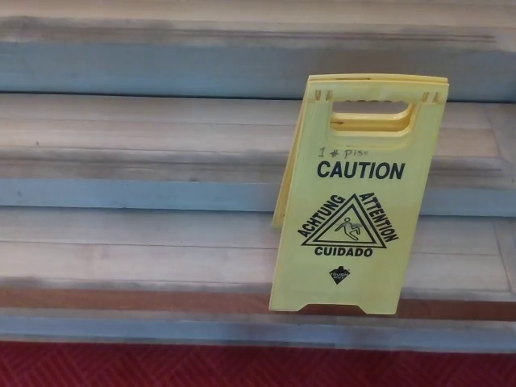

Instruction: The robot uses its right hand to pick up a caution sign board kept on the stair and turn around and walk towards a pillar and place the sign against it

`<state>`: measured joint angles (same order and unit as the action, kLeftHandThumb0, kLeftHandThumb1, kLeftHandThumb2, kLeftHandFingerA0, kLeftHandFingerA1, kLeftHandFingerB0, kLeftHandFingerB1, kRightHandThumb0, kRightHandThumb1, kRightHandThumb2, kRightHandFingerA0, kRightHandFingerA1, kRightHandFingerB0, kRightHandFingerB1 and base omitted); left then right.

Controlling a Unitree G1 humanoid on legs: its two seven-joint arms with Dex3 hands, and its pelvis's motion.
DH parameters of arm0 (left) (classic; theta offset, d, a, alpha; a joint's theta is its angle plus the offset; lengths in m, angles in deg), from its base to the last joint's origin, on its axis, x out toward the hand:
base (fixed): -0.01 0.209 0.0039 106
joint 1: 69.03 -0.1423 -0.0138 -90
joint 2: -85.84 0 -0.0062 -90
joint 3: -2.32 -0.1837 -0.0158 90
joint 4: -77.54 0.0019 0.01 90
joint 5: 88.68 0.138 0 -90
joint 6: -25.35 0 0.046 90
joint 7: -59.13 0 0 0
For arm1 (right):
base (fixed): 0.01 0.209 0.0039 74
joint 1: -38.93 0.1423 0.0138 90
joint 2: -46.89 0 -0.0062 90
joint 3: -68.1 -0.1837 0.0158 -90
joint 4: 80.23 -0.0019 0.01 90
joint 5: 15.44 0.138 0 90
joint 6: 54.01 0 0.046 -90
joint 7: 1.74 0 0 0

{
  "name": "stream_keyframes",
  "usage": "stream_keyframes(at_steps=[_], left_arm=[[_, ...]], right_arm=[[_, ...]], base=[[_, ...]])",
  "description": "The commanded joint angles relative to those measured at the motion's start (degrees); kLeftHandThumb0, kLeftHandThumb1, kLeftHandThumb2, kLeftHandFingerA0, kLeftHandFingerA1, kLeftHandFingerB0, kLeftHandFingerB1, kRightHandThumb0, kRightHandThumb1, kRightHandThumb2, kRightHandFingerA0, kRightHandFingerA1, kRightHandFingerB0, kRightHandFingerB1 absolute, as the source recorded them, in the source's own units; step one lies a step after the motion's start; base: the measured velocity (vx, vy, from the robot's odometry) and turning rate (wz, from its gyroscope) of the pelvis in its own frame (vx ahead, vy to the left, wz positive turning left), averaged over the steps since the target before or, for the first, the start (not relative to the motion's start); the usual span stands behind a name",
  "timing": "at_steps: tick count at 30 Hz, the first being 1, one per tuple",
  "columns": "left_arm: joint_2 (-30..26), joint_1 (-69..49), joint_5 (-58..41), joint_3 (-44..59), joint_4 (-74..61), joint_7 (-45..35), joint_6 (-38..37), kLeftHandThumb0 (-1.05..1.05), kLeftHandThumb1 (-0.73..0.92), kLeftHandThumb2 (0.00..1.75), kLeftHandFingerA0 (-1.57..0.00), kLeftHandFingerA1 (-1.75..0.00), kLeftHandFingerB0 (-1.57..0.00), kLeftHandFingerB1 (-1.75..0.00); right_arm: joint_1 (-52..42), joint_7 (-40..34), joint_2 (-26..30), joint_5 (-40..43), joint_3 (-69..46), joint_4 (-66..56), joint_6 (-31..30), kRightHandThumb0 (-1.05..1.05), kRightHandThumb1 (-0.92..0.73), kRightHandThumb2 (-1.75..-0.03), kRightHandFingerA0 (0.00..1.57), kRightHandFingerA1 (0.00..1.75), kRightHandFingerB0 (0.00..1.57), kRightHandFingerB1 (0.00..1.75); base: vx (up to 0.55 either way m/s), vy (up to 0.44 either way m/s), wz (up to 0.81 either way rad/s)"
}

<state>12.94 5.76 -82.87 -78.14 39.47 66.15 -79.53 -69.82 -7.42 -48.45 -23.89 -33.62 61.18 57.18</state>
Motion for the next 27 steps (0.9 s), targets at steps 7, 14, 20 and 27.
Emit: stream_keyframes(at_steps=[7, 14, 20, 27], left_arm=[[-1.96, 1.81, -1.72, 3.30, 8.82, 6.02, -11.11, 0.48, 0.38, 1.25, -1.11, -0.93, -0.91, -0.78], [-3.79, 2.43, -2.74, 4.13, 11.38, 5.14, -11.62, 0.42, 0.44, 1.13, -1.09, -1.02, -0.88, -0.87], [-4.60, 2.85, -3.06, 4.23, 13.98, 4.90, -12.20, 0.48, 0.40, 1.11, -1.04, -0.98, -0.87, -0.85], [-4.99, 2.79, -3.50, 4.24, 16.79, 5.49, -13.16, 0.45, 0.46, 1.17, -1.12, -1.02, -0.93, -0.89]], right_arm=[[-0.90, -7.96, -0.11, 1.56, -2.80, 5.43, 12.42, 0.06, -0.71, -0.75, 0.85, 0.64, 0.58, 0.53], [1.54, -5.65, 1.38, 3.14, -3.08, 9.39, 11.36, 0.07, -0.70, -0.79, 0.93, 0.69, 0.69, 0.56], [-0.16, -5.69, 1.60, 3.43, -2.71, 7.41, 12.05, 0.11, -0.65, -0.86, 0.91, 0.70, 0.68, 0.57], [-1.65, -6.85, 1.61, 2.97, -2.33, 5.87, 11.97, 0.09, -0.67, -0.86, 0.93, 0.70, 0.69, 0.56]], base=[[0.00, 0.000, 0.00], [0.00, 0.000, 0.00], [0.00, 0.000, 0.00], [0.02, 0.006, 0.05]])
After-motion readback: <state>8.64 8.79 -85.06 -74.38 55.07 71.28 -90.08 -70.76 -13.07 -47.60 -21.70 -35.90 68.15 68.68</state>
